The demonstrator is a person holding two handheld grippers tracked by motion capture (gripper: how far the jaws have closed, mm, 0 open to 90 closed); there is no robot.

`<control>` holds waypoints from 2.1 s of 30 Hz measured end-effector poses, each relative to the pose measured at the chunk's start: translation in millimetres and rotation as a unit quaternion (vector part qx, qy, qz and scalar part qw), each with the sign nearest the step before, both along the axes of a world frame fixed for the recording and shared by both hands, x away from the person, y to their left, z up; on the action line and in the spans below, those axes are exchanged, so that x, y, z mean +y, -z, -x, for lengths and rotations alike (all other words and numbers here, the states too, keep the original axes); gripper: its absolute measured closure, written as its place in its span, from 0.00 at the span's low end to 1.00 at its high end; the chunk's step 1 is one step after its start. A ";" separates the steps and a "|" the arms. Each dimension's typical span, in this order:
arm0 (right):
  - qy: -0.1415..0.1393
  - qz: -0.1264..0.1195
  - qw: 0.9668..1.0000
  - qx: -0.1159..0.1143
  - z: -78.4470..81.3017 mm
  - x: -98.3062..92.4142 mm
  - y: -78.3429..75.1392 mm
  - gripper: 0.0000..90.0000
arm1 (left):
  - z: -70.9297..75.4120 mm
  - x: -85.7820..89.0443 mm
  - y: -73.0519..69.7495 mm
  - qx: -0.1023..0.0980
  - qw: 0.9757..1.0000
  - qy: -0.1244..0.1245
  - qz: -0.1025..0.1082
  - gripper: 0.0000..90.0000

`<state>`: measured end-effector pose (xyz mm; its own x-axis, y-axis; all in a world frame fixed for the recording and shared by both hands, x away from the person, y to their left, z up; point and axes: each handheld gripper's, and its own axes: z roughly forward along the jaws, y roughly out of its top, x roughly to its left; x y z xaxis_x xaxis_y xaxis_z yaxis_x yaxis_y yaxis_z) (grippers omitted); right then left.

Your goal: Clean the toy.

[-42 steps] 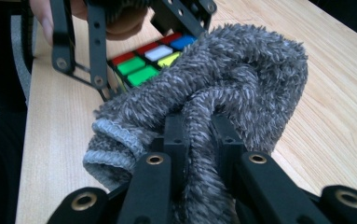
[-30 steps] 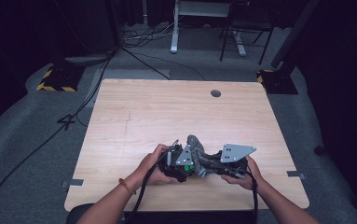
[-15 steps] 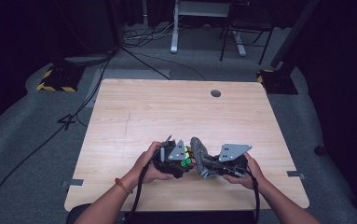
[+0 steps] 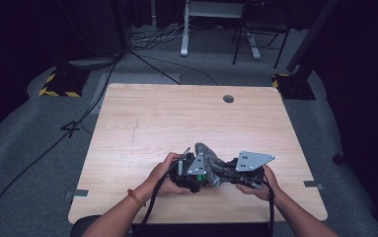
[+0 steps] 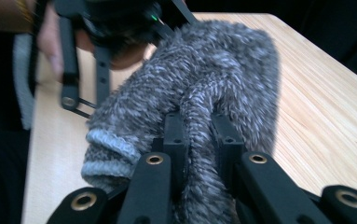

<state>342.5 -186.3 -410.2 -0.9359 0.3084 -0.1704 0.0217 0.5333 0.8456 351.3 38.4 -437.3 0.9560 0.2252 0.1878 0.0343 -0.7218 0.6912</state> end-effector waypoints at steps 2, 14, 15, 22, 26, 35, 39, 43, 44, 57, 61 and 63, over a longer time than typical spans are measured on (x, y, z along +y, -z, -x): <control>0.011 0.005 1.000 0.003 -2.7 -0.7 2.5 0.89 | 0.4 1.3 -0.9 -0.002 1.000 -0.001 0.001 0.37; 0.006 0.031 0.999 0.016 -7.3 -5.2 11.0 0.89 | -4.7 11.7 -5.7 -0.005 1.000 -0.019 0.013 0.37; 0.000 0.025 1.000 0.014 -4.9 -4.3 9.1 0.89 | -5.3 11.0 -4.5 -0.001 1.000 -0.019 0.011 0.37; -0.003 0.000 1.000 -0.018 4.8 3.6 -2.9 0.88 | -0.7 1.7 0.1 -0.004 1.000 -0.004 -0.002 0.37; 0.019 0.026 0.999 -0.007 -6.4 0.7 5.2 0.89 | 1.4 3.6 -2.3 -0.007 1.000 -0.004 0.001 0.37; 0.010 0.013 1.000 -0.014 -1.1 4.5 -3.0 0.89 | -1.6 -2.5 0.0 -0.008 1.000 -0.010 0.001 0.37; 0.000 0.005 1.000 -0.010 2.3 12.3 -6.4 0.89 | -2.2 -7.0 1.7 -0.008 1.000 -0.009 -0.007 0.37; -0.010 0.007 1.000 -0.007 3.8 20.1 -5.5 0.89 | -2.8 -9.8 3.5 -0.006 1.000 -0.012 -0.011 0.37; -0.009 0.011 1.000 -0.009 3.4 20.6 -5.6 0.89 | -3.2 -8.9 3.5 -0.005 1.000 -0.011 -0.009 0.37; 0.041 0.069 0.996 0.048 -22.9 -10.8 24.9 0.89 | 0.0 5.2 -10.1 -0.014 0.999 -0.005 0.035 0.37; 0.025 0.042 0.997 0.063 -23.2 -9.2 24.5 0.89 | 0.7 7.8 -11.9 -0.016 0.999 -0.001 0.046 0.37; 0.012 0.023 0.997 0.067 -22.1 -10.5 22.8 0.89 | -0.6 8.2 -10.8 -0.011 0.999 0.003 0.051 0.37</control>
<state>364.5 -196.8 -433.0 -0.9436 0.3258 -0.0585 0.1462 0.5687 0.8095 351.9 46.6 -426.5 0.9533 0.2391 0.1844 0.0154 -0.6484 0.7611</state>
